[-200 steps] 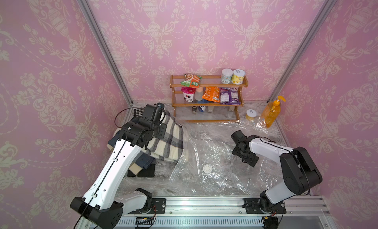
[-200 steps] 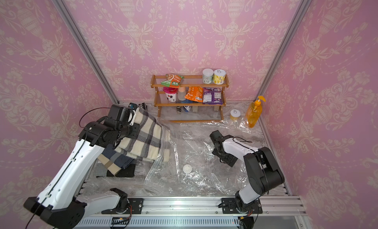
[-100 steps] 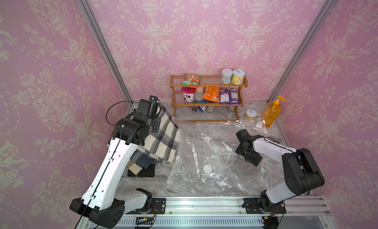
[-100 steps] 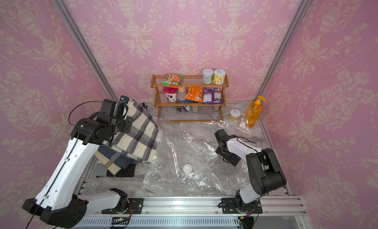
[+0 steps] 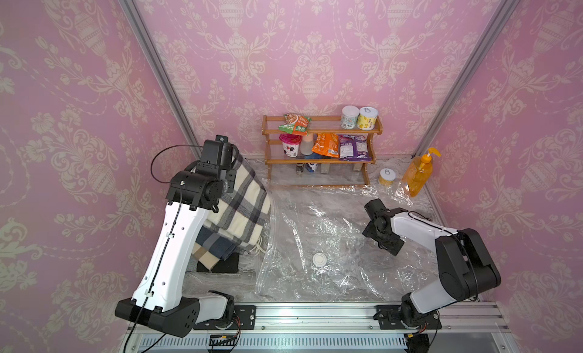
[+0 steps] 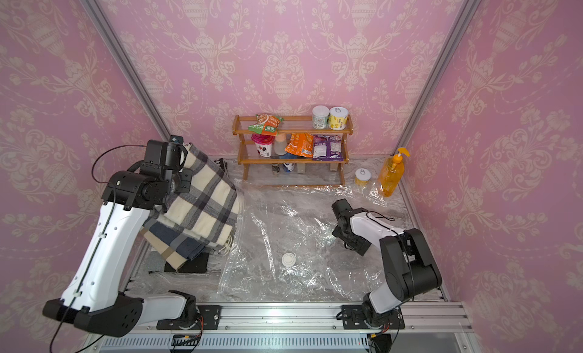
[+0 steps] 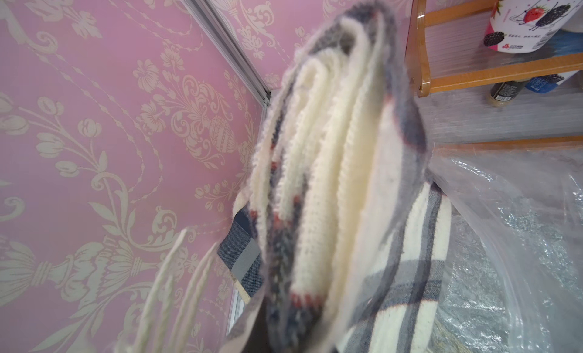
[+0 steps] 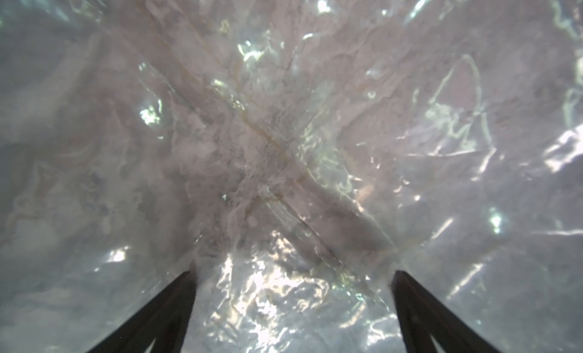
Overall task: Take the scarf out of the vacuum bag
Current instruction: Place the scarf at the center of the board.
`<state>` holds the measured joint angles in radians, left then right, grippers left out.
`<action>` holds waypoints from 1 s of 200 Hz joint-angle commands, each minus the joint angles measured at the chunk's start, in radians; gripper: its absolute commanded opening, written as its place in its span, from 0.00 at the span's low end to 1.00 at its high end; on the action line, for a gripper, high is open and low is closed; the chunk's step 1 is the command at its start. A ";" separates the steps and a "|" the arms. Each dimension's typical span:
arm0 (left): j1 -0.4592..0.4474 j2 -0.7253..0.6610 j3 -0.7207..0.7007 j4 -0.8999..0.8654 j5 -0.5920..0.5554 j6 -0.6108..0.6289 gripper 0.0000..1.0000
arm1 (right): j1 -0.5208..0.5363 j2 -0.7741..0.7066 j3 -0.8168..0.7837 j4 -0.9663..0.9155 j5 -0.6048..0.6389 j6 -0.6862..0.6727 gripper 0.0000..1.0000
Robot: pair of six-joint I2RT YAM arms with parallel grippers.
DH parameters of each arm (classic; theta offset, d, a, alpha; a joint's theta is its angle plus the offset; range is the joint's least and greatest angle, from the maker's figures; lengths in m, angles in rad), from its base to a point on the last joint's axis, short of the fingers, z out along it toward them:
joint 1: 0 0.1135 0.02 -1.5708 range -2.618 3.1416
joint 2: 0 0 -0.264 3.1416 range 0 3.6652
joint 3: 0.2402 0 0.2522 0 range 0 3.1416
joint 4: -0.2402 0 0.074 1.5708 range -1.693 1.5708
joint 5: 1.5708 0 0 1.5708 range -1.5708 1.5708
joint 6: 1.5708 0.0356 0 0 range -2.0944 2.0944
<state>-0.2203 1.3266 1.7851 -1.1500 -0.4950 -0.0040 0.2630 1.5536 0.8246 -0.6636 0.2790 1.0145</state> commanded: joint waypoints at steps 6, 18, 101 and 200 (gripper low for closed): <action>0.051 0.019 0.056 0.017 -0.048 0.022 0.00 | -0.005 0.006 -0.040 -0.006 -0.061 -0.031 1.00; 0.084 0.036 0.063 0.024 -0.041 0.024 0.00 | -0.005 0.001 -0.046 -0.001 -0.067 -0.029 1.00; 0.339 0.177 0.120 0.089 0.128 0.018 0.00 | -0.008 0.011 -0.038 0.001 -0.080 -0.044 1.00; 0.401 0.440 0.166 0.177 0.097 0.052 0.00 | -0.008 0.005 -0.047 0.030 -0.112 -0.050 1.00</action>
<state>0.1623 1.7115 1.8992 -1.0332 -0.3721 0.0364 0.2554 1.5444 0.8089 -0.6109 0.2050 0.9905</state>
